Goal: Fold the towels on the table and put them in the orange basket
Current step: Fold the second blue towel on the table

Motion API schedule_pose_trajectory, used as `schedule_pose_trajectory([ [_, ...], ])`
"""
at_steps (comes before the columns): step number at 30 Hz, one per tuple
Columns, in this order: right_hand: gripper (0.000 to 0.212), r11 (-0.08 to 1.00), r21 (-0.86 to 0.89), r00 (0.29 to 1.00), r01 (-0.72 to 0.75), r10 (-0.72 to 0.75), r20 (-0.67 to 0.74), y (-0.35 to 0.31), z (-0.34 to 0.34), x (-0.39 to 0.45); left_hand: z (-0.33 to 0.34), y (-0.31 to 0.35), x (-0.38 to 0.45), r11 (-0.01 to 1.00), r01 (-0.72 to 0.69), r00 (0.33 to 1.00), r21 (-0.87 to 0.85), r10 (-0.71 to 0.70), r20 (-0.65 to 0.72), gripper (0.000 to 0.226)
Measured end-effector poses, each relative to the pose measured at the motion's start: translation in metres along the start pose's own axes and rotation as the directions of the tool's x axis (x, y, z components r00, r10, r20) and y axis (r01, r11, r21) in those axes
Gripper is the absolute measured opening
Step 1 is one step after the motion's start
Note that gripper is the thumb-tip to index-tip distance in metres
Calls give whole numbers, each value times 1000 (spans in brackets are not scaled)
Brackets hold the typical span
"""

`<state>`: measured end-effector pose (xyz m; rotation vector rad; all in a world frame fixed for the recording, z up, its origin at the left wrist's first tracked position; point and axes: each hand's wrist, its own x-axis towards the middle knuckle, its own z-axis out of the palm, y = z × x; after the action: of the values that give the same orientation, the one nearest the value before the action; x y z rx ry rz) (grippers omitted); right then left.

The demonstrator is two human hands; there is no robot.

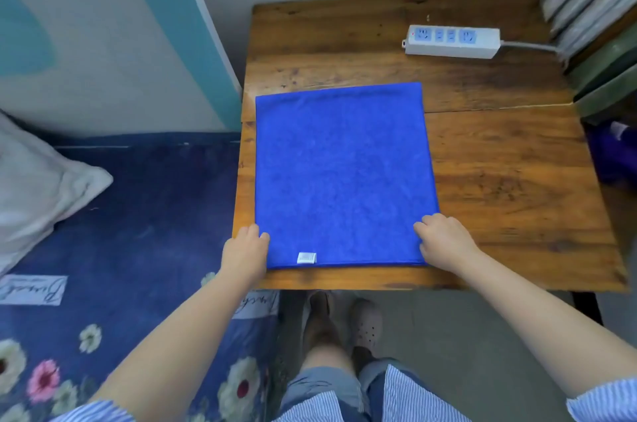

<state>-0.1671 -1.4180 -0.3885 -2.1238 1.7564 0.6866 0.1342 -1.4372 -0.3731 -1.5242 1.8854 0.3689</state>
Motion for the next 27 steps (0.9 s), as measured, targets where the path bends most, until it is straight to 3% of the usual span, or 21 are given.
schedule_pose_trajectory([
  [1,11,999,33,989,27,-22,-147,-1,0,12,-9,1,9,999,4,999,-34,-5,-45,18],
  [3,15,991,120,966,62,-29,-258,-6,-7,32,-27,7,31,994,-6,991,-111,-9,-131,9],
  [5,34,982,179,955,62,-7,-295,-14,-11,62,-42,14,61,976,-29,979,-215,-15,-203,14],
  [8,42,983,170,938,67,-4,-347,-34,-30,101,-63,24,105,933,-83,954,-349,-27,-298,30],
  [15,51,962,273,938,23,74,-338,-59,-66,195,-91,22,189,919,-149,932,-365,7,-362,50],
  [19,59,937,349,968,21,68,-241,-49,-80,236,-98,15,225,922,-166,929,-349,27,-370,51],
  [27,82,967,251,967,51,16,-256,-25,-87,265,-107,7,255,918,-218,918,-331,78,-388,55],
])
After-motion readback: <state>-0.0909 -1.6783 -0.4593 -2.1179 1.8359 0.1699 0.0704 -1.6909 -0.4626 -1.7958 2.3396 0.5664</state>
